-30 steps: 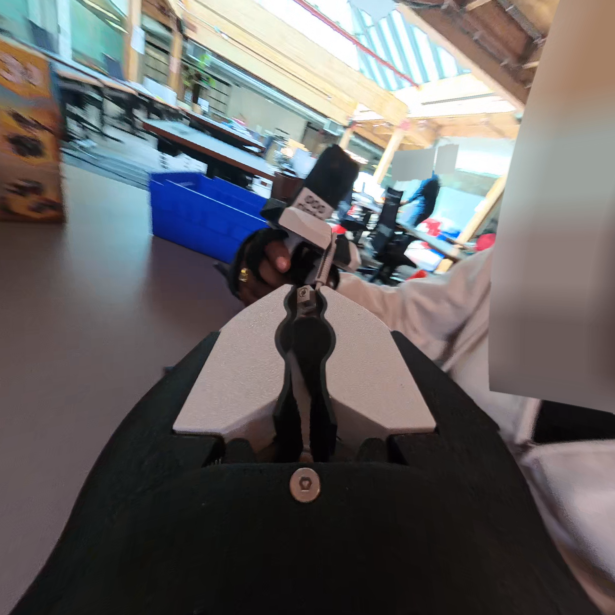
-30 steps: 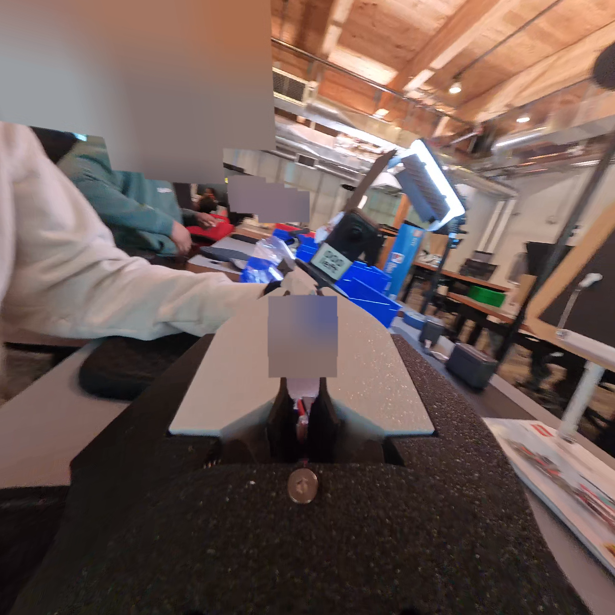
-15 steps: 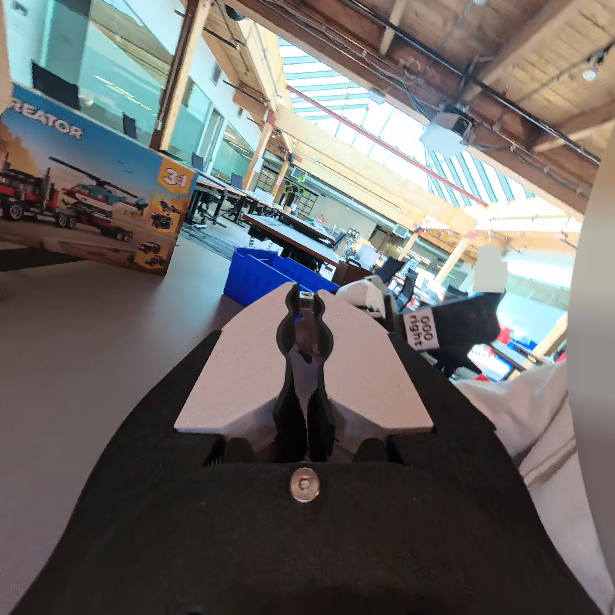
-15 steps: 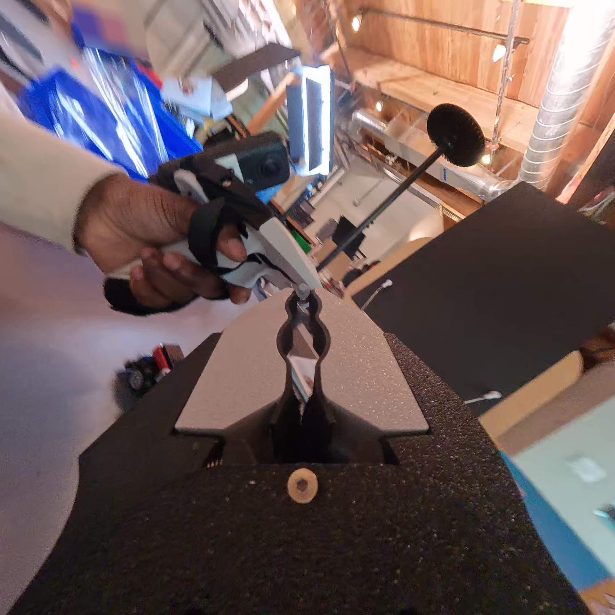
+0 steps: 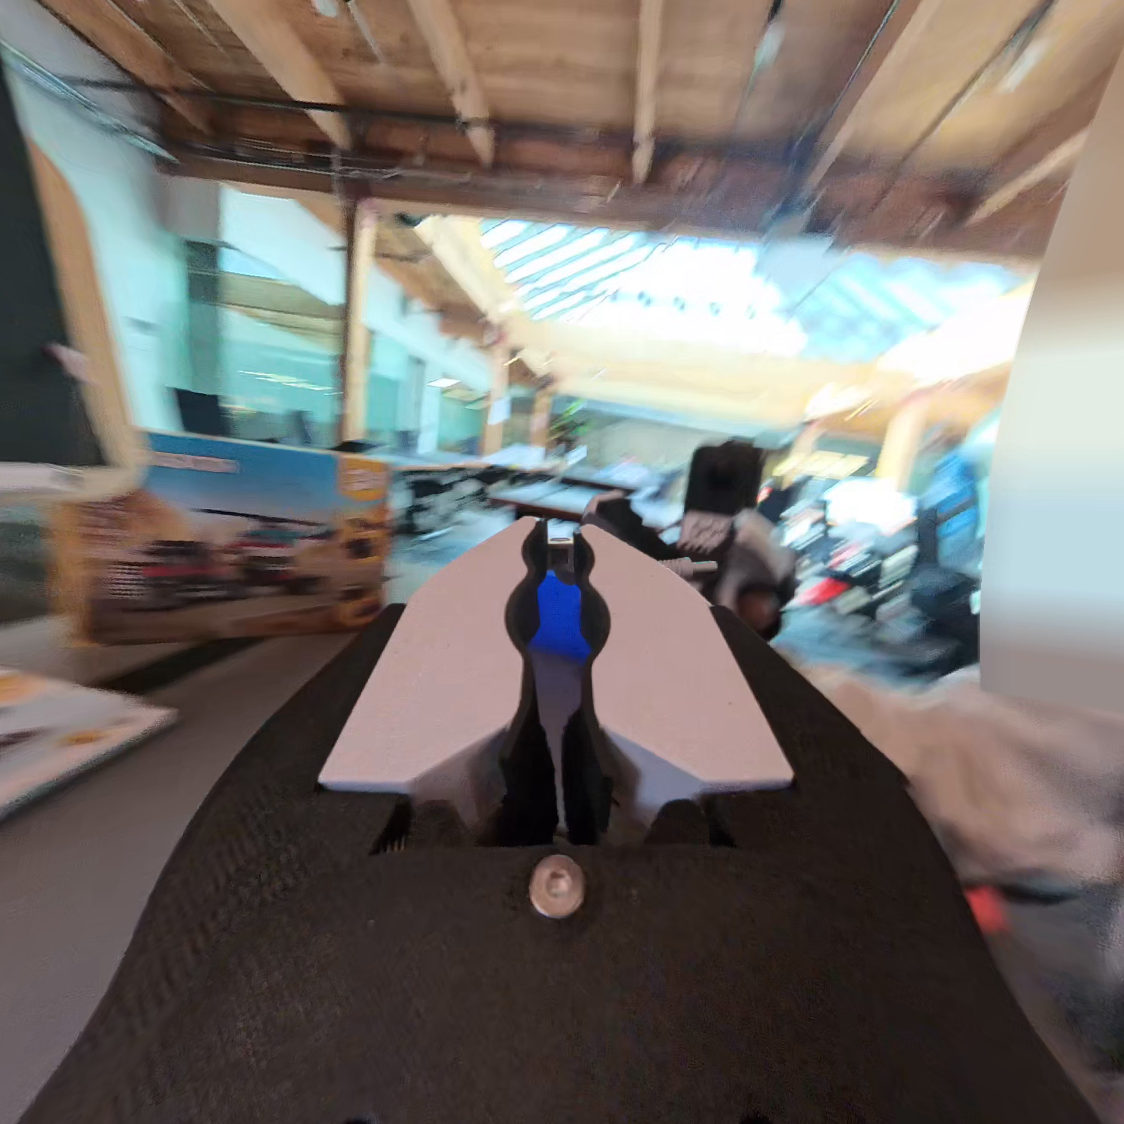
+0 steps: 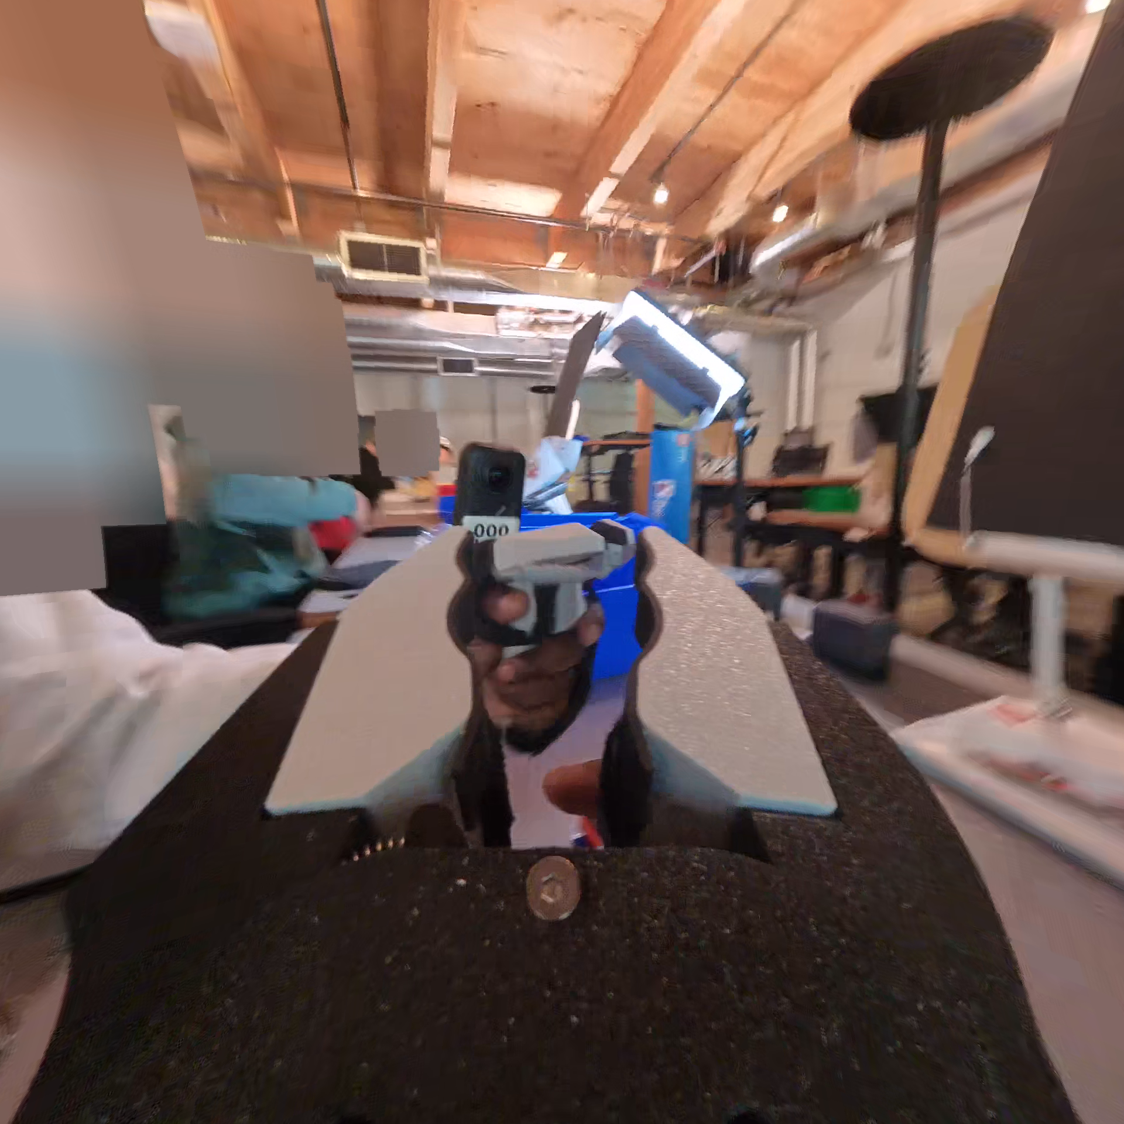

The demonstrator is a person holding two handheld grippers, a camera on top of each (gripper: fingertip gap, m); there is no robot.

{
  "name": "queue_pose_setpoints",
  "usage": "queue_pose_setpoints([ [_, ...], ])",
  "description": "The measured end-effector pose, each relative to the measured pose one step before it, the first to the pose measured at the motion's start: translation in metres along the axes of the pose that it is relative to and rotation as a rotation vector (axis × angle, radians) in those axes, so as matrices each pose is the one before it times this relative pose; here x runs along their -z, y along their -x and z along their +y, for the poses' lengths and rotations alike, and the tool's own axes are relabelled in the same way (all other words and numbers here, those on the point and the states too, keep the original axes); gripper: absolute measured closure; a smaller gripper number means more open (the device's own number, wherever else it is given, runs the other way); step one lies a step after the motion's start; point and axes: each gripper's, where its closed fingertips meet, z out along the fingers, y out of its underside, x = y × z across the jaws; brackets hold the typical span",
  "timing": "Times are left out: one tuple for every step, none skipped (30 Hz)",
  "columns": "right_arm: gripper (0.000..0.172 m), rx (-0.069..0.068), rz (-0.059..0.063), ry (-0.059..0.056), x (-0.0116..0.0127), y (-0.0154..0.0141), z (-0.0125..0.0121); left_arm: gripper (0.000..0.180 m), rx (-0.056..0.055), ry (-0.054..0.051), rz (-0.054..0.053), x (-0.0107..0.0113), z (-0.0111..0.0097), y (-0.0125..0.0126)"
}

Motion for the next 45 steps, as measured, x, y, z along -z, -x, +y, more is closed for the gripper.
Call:
queue_pose_setpoints([
  [0.116,-0.0761,-0.0135,0.033,-0.00038,-0.00309,0.0049,0.172,-0.1538,0.0724,-0.082,0.0031,0.00462,0.00894],
  [0.114,-0.036,-0.0005,0.0687,-0.00122,-0.00325,0.00983,0.172,-0.1846,0.0776,-0.0946,0.00313,0.00591,0.01025],
  [0.112,-0.008,0.0143,0.0965,-0.00172,-0.00394,0.0136,0.172,-0.1918,0.0633,-0.0847,0.00271,0.00483,0.00801],
  [0.11,0.0175,0.0101,0.0992,-0.00214,-0.00202,0.01397,0.172,-0.1684,0.0414,-0.0417,0.00148,0.00295,0.00138],
  [0.112,0.0317,0.0224,0.0817,-0.00247,-0.00263,0.01161,0.172,-0.1286,0.0328,-0.0092,0.0002,0.0023,-0.00324],
  [0.117,0.0358,0.0416,0.0544,-0.00238,-0.00418,0.00791,0.172,-0.0931,0.0208,0.0077,-0.00091,0.00093,-0.00591],
  [0.122,0.0318,0.0424,0.0353,-0.00208,-0.00342,0.00572,0.173,-0.0597,0.0061,0.0155,-0.00161,-0.00083,-0.00691],
  [0.127,0.0297,0.0263,0.0329,-0.0023,-0.00117,0.00513,0.173,-0.0317,-0.0027,0.0144,-0.00201,-0.00186,-0.00651],
  [0.13,0.0276,0.0229,0.0358,-0.00238,-0.00095,0.00518,0.173,-0.0207,-0.0038,0.0161,-0.0022,-0.00191,-0.00625],
  [0.136,0.0294,0.0281,0.0328,-0.00171,-0.002,0.00464,0.173,-0.0191,-0.0005,0.0246,-0.00207,-0.00145,-0.00683],
  [0.149,0.0403,0.0281,0.0238,-0.00111,-0.00175,0.00344,0.172,-0.0138,0.0017,0.0232,-0.002,-0.0012,-0.00617],
  [0.161,0.0533,0.0287,0.0081,-0.00046,-0.00121,0.00117,0.172,-0.0007,-0.0037,0.0103,-0.00186,-0.0019,-0.004],
  [0.165,0.0514,0.0628,-0.0019,0.00089,-0.00577,-0.00058,0.173,0.0112,-0.005,-0.0069,-0.00126,-0.00199,-0.00081],
  [0.166,0.0695,0.0578,-0.004,0.00142,-0.00513,-0.00166,0.173,0.0186,-0.0063,-0.0065,-0.00067,-0.00224,0.00022],
  [0.166,0.0837,0.0596,-0.0096,0.00131,-0.00404,-0.00305,0.173,0.0407,-0.0103,-0.0068,-0.00042,-0.00278,0.00134],
  [0.166,0.092,0.0738,-0.0109,0.00124,-0.00404,-0.00361,0.173,0.0713,-0.0212,-0.0072,-0.00073,-0.00397,0.00146],
  [0.166,0.1047,0.0693,-0.0068,0.00076,-0.00233,-0.00295,0.173,0.093,-0.032,0.0002,-0.00095,-0.00494,0.00067],
  [0.166,0.1065,0.0743,0.0025,0.00079,-0.00349,-0.00162,0.173,0.1006,-0.0316,0.0092,-0.00123,-0.00473,-0.00041],
  [0.166,0.0953,0.0661,0.0083,0.00125,-0.00487,-0.00079,0.173,0.1049,-0.0265,0.0149,-0.00112,-0.00357,-0.00076],
  [0.166,0.0673,0.0431,0.0019,0.00162,-0.0049,-0.00112,0.173,0.1162,-0.0283,0.021,-0.00073,-0.0033,-0.00068],
  [0.166,0.0261,0.0227,-0.0085,0.00152,-0.00404,-0.00216,0.174,0.1303,-0.0373,0.0284,-0.00051,-0.00404,-0.0011],
  [0.166,0.0008,0.0133,-0.0097,0.0011,-0.00284,-0.00245,0.174,0.139,-0.0433,0.0357,-0.00045,-0.00441,-0.00168],
  [0.166,0.001,0.0104,0.0003,0.00038,-0.00172,-0.00145,0.175,0.1332,-0.0431,0.0364,-0.00043,-0.00369,-0.00158],
  [0.166,0.0127,0.0104,0.0122,-0.00022,-0.00116,0.00029,0.175,0.1151,-0.0364,0.0334,-0.00031,-0.00198,-0.00082],
  [0.166,0.0094,0.0033,0.0071,-0.00035,-0.00042,0.00033,0.175,0.0905,-0.0267,0.0351,0.00023,-0.00083,-0.00057],
  [0.166,-0.0044,-0.0095,0.001,-0.0004,0.00065,0.00059,0.175,0.073,-0.0103,0.0422,0.00044,0.0003,-0.00084],
  [0.166,-0.0059,-0.0203,-0.0037,-0.00014,0.00201,0.00042,0.177,0.0472,0.0128,0.0589,0.00039,0.00246,-0.00286],
  [0.166,-0.0187,-0.0228,-0.0064,0.0,0.00213,0.00046,0.177,0.0143,0.0197,0.0446,0.00085,0.00288,-0.00175],
  [0.166,-0.0713,-0.0442,-0.0338,0.00061,0.00388,-0.00362,0.177,-0.0195,0.0115,0.0323,0.00116,0.00145,-0.00266],
  [0.168,-0.1283,-0.0762,-0.0338,0.00035,0.00678,-0.00444,0.18,-0.0324,0.0112,0.0558,0.00024,0.00081,-0.00839],
  [0.167,-0.1603,-0.058,0.0119,-0.0013,0.0015,0.00566,0.18,-0.0268,-0.0693,0.1354,0.00128,-0.01259,-0.02322],
  [0.167,-0.1768,-0.0503,-0.0659,0.00281,-0.00413,-0.00284,0.18,-0.0167,-0.1144,0.0922,0.00074,-0.02279,-0.01976],
  [0.168,-0.1534,-0.034,-0.0968,0.00682,-0.00779,-0.01038,0.18,-0.0459,-0.0509,0.0129,-0.00059,-0.0165,-0.00811],
  [0.168,-0.0776,-0.0006,-0.0564,0.0062,-0.00842,-0.00999,0.18,-0.0813,0.034,-0.0463,0.0018,-0.00447,0.00295],
  [0.168,0.0102,0.0117,-0.0189,0.00428,-0.00456,-0.00748,0.18,-0.088,0.0801,-0.0807,0.00523,0.00386,0.0105],
  [0.168,0.0565,0.0043,-0.0009,0.0023,0.00044,-0.00492,0.18,-0.074,0.0934,-0.0958,0.0064,0.00889,0.01456],
  [0.168,0.0564,-0.012,0.007,0.00054,0.00429,-0.00259,0.18,-0.0597,0.0919,-0.0894,0.00521,0.01164,0.01468],
  [0.168,0.0316,-0.0147,0.0161,-0.0009,0.00496,0.00014,0.18,-0.0502,0.0764,-0.0748,0.00237,0.01092,0.01228],
  [0.168,0.0171,-0.023,0.0197,-0.00183,0.00583,0.00172,0.174,-0.0382,0.0463,-0.0481,-0.0005,0.00751,0.00685],
  [0.168,0.0073,-0.0247,0.0213,-0.00233,0.00555,0.0029,0.168,-0.0216,0.022,-0.0202,-0.00226,0.00405,0.00097],
  [0.168,0.0003,-0.0228,0.0192,-0.00228,0.00478,0.00357,0.164,-0.0117,0.0088,0.004,-0.00297,0.00211,-0.00366],
  [0.167,-0.0039,-0.0172,0.0205,-0.00217,0.00341,0.00427,0.162,-0.0112,0.0051,0.0208,-0.00339,0.00123,-0.00655],
  [0.167,0.0017,0.0,0.02,-0.00159,0.00056,0.00427,0.162,-0.0137,0.0109,0.0214,-0.00339,0.00164,-0.00666],
  [0.167,0.0151,0.0053,0.0205,-0.00113,0.00002,0.00396,0.162,-0.02,0.0178,0.0149,-0.00317,0.0022,-0.00557],
  [0.167,0.02,0.0085,0.0194,-0.00076,-0.00041,0.00329,0.163,-0.0274,0.0198,0.0103,-0.00273,0.00263,-0.00484],
])
